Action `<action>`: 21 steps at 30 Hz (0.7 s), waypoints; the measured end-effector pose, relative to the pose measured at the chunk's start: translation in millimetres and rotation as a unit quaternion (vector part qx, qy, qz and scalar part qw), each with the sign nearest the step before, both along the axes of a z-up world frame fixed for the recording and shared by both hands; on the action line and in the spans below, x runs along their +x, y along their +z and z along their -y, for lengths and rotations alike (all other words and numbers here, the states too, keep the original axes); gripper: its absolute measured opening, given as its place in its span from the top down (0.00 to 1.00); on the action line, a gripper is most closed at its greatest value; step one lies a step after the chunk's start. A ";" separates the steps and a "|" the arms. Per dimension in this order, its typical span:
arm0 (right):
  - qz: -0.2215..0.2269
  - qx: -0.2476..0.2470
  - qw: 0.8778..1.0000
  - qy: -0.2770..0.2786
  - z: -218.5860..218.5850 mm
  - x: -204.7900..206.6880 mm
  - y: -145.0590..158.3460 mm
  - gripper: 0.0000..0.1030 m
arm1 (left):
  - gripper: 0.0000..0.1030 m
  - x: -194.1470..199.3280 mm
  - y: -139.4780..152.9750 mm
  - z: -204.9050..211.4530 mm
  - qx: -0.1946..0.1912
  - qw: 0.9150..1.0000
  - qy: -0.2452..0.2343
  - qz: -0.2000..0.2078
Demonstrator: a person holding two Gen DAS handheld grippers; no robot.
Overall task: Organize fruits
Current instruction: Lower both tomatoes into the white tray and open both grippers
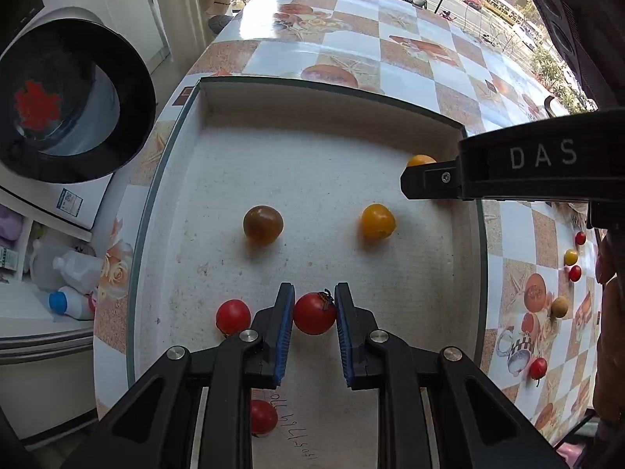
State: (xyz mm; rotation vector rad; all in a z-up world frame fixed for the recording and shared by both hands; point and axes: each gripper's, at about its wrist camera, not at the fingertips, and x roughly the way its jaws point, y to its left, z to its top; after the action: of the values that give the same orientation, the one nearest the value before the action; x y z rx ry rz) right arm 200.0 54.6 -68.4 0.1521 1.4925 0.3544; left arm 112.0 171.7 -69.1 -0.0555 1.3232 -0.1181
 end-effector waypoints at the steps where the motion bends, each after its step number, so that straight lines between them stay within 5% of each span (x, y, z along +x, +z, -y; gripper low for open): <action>1: -0.002 -0.001 1.000 -0.001 -1.1 2.6 -2.7 0.78 | 0.78 0.0 -1.5 -0.8 0.001 1.000 0.000 -0.001; 18: -0.012 -0.017 1.000 0.012 -14.2 19.7 -20.1 0.77 | 0.77 0.4 -6.4 11.4 0.036 0.999 -0.031 -0.003; 20: -0.013 -0.009 1.000 0.007 -10.5 19.9 -16.5 0.73 | 0.77 -1.2 -4.8 11.8 0.039 0.999 -0.033 -0.003; 21: -0.012 -0.005 1.000 0.005 -7.3 19.9 -13.6 0.60 | 0.77 -2.1 -3.6 11.9 0.040 0.999 -0.033 -0.003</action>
State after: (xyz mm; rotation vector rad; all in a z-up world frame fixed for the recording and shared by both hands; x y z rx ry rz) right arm 219.9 61.9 -81.9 0.1421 1.5185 0.3541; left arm 109.9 159.8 -72.7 0.0562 1.3344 -0.1217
